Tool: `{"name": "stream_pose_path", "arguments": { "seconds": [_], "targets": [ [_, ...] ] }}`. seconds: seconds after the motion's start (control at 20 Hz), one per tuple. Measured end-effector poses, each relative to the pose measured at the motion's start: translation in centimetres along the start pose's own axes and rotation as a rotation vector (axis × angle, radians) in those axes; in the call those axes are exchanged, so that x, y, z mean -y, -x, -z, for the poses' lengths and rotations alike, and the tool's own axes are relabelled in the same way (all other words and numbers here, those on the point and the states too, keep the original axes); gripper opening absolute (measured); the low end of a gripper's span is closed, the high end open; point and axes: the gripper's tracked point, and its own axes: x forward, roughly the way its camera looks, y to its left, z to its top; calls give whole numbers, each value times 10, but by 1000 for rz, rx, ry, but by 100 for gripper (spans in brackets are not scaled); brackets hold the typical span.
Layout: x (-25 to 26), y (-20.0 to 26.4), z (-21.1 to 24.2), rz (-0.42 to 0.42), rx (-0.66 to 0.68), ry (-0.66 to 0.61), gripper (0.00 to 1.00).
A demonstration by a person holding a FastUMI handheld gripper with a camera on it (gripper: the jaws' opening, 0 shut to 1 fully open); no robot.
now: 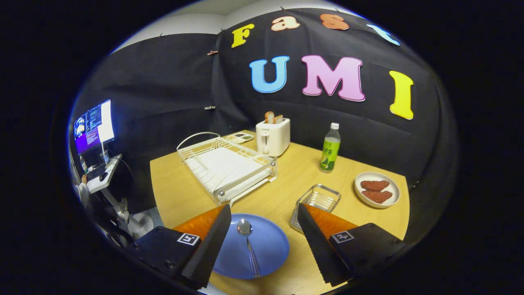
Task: Take the plate from the dish rack, then take the spoon from the basket and place it into the plate.
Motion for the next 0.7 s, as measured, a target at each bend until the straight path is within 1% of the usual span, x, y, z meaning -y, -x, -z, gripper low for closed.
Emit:
{"name": "stream_pose_path", "arguments": {
  "seconds": [0.15, 0.35, 0.5, 0.55, 0.7],
  "targets": [
    [20, 19, -50, 136, 78, -24, 100],
    [40, 48, -105, 345, 186, -61, 100],
    [52, 78, -129, 519, 240, -97, 100],
    [51, 87, -134, 564, 259, -115, 100],
    [47, 104, -142, 660, 295, -142, 100]
  ]
}}
